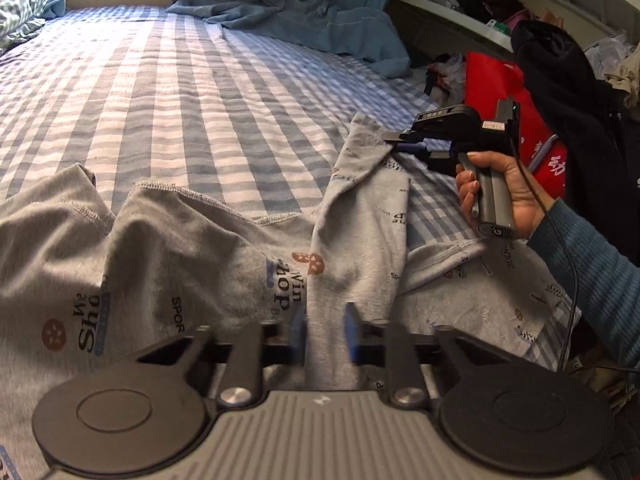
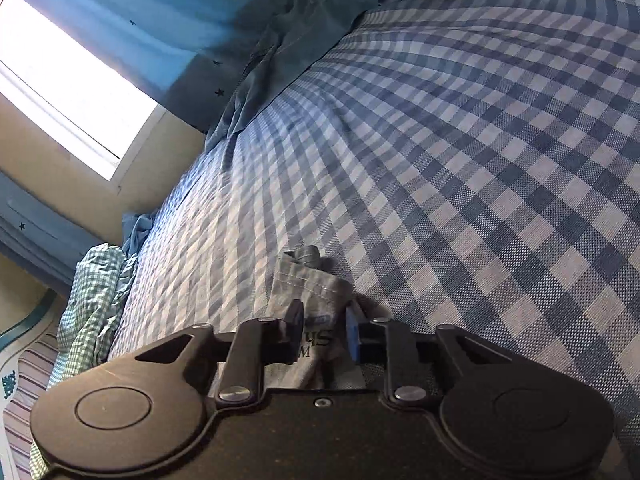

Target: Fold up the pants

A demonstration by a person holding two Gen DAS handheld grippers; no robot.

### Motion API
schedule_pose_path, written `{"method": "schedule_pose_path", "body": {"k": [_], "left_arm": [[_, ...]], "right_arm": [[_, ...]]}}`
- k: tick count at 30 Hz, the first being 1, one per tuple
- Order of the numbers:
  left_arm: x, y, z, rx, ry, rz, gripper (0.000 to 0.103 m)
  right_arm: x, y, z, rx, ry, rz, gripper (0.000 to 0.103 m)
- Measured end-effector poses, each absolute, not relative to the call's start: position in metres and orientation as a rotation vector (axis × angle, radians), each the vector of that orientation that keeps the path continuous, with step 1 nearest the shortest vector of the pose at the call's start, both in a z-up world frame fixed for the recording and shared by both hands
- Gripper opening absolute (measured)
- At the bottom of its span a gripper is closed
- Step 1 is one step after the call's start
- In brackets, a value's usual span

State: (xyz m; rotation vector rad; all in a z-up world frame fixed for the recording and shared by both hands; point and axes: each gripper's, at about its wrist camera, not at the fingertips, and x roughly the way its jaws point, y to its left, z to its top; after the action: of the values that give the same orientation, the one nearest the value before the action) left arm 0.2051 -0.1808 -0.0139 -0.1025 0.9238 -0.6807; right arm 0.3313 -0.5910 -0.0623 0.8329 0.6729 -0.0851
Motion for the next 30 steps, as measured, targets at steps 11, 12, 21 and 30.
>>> {"method": "schedule_pose_path", "body": {"k": [11, 12, 21, 30], "left_arm": [[0.189, -0.189, 0.008, -0.124, 0.857, -0.694, 0.000], [0.184, -0.192, 0.012, -0.108, 0.836, -0.705, 0.000], [0.136, -0.221, 0.019, 0.073, 0.731, -0.780, 0.000], [0.112, -0.233, -0.004, 0.225, 0.746, -0.791, 0.000]], "right_arm": [[0.287, -0.605, 0.029, 0.741, 0.527, -0.051, 0.001], [0.276, -0.609, 0.043, 0.721, 0.510, -0.046, 0.001], [0.121, -0.642, 0.094, 0.552, 0.419, -0.089, 0.001], [0.032, -0.649, -0.013, 0.676, 0.488, -0.235, 0.001]]}}
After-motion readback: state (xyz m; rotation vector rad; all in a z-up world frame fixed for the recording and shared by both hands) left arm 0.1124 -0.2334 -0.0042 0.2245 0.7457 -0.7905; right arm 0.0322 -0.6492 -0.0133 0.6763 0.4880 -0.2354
